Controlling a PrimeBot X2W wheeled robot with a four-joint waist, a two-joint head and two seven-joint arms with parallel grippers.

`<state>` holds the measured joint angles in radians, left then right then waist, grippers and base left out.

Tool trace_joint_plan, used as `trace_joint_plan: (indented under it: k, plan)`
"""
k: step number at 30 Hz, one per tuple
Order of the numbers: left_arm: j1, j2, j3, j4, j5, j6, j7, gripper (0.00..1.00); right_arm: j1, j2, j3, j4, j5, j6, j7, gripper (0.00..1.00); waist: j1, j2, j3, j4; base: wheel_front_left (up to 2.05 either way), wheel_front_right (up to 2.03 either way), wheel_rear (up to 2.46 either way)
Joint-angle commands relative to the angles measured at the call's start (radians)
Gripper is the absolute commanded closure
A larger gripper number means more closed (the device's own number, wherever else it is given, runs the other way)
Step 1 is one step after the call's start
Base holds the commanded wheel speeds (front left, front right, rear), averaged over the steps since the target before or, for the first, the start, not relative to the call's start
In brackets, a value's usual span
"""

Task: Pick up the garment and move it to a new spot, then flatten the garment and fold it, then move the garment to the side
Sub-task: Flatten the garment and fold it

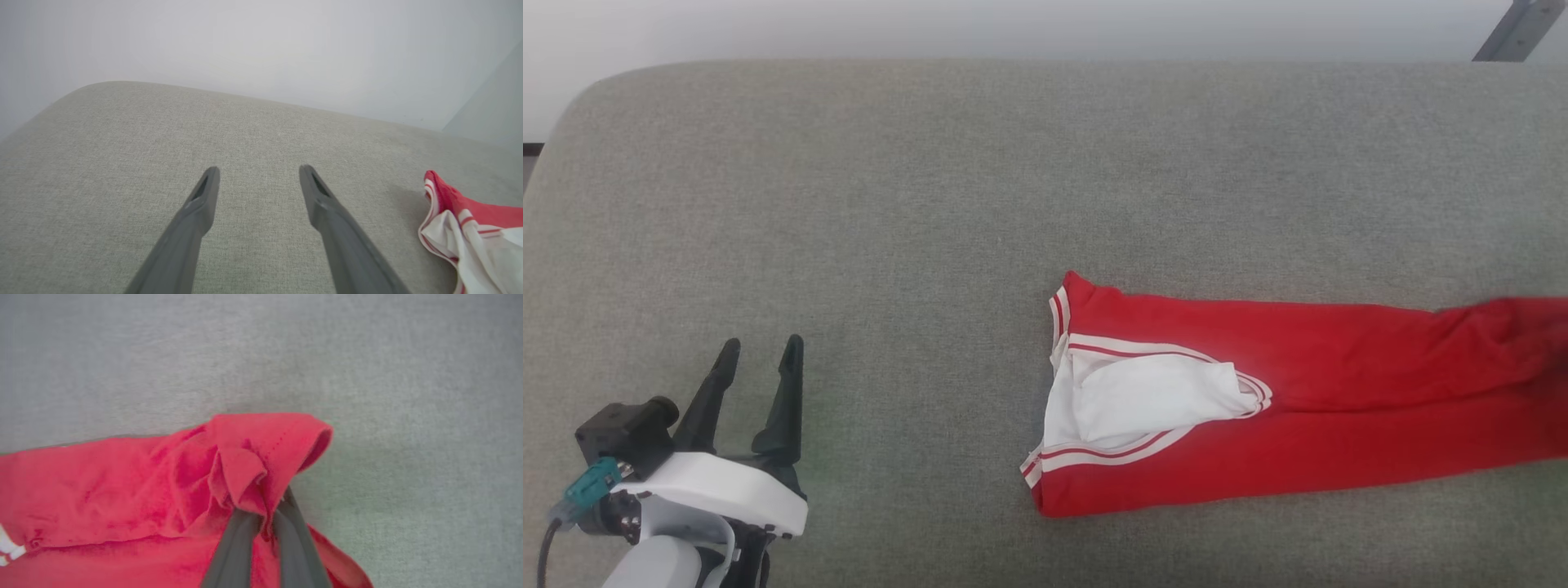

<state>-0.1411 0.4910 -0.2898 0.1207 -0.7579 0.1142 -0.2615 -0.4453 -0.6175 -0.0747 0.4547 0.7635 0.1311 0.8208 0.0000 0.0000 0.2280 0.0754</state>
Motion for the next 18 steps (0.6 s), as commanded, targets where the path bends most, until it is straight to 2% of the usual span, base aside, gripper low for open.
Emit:
trace_joint_plan:
  k: [1,5,9,10,11,13,18]
  plan:
    - [0.012,-0.001,0.004,-0.004,0.001,0.001,-0.004,0.0,0.026,0.014,0.013,-0.034,0.022,-0.001,0.014,1.0,0.0,0.0,-0.002,0.0,0.0,0.0,0.0]
    - [0.021,0.002,0.014,-0.017,0.001,0.004,-0.004,0.0,0.081,0.044,0.064,-0.229,0.045,0.0,0.051,1.0,0.0,0.0,-0.005,0.002,0.0,0.0,0.0]
    - [0.028,0.006,0.01,-0.027,0.003,0.004,-0.002,0.0,0.124,0.115,0.139,-0.402,0.049,0.0,0.086,1.0,0.0,0.0,-0.006,0.013,0.0,0.0,0.0]
    - [0.028,0.006,0.01,-0.027,0.003,0.004,-0.002,0.0,0.124,0.115,0.139,-0.402,0.049,0.0,0.086,1.0,0.0,0.0,-0.006,0.013,0.0,0.0,0.0]
    - [0.022,0.005,0.002,-0.029,0.004,-0.001,0.004,0.0,0.126,0.149,0.183,-0.452,0.043,0.0,0.096,1.0,0.0,0.0,-0.007,0.025,0.0,0.0,0.0]
    - [0.009,-0.001,-0.007,-0.03,0.008,0.0,0.01,0.0,0.118,0.186,0.234,-0.476,0.043,0.0,0.106,1.0,0.0,0.0,-0.009,0.039,0.0,0.0,0.0]
    - [-0.012,-0.006,-0.021,-0.025,0.011,-0.007,0.017,0.0,0.082,0.237,0.323,-0.468,0.02,0.0,0.098,1.0,0.0,0.0,-0.013,0.076,0.0,0.0,0.0]
